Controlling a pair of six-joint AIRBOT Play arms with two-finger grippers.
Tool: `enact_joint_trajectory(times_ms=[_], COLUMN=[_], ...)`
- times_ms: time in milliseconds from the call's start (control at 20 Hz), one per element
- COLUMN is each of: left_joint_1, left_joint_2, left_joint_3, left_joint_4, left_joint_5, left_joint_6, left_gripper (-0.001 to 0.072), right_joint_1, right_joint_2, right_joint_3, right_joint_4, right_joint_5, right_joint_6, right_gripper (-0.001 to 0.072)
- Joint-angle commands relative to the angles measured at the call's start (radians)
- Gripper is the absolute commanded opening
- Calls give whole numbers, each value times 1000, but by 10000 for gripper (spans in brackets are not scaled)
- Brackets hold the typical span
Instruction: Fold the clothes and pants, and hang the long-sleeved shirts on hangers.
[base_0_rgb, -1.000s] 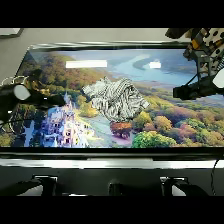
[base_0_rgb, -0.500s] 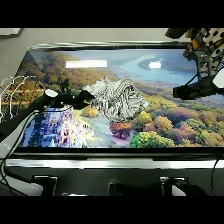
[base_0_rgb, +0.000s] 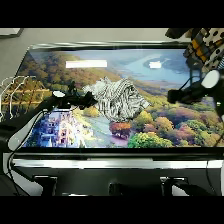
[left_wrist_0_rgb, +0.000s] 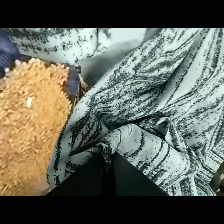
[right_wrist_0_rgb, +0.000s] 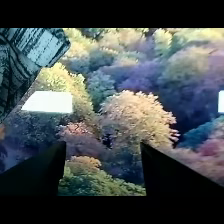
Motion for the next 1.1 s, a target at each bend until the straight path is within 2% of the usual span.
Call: enact_joint_trajectory(times_ms=[0,50,100,300,800,850,900,950,1000,1050], left_joint_1=[2,2,2,2,2,2,2,2,4,10], left_joint_2=[2,2,2,2,2,2,2,3,6,14], left_joint_3=[2,2,2,2,2,2,2,2,2,3], left_joint_4=[-5,-5,-5,-5,-5,-5,-5,-5,-5,-5], left_joint_5=[-15,-18,-20,-20,-17,-17,-19,-21,-19,-16], left_joint_6=[3,3,3,0,0,-1,-1,-5,-17,-20], left_gripper=[31,31,31,31,31,31,31,31,30,29], right_joint_1=[1,1,-2,-56,-49,-34,-23,-18,-18,-26], right_joint_2=[-133,-177,-212,-298,-499,-511,-517,-515,-503,-473], right_joint_3=[-73,-82,-82,-82,-82,-82,-82,-81,-81,-81], right_joint_4=[224,302,348,571,823,821,815,815,828,822], right_joint_5=[-56,-84,-114,-281,-301,-301,-303,-313,-322,-341], right_joint_6=[2,-26,-43,-62,-146,-146,-158,-157,-157,-157], right_gripper=[557,568,625,637,632,594,486,172,59,41])
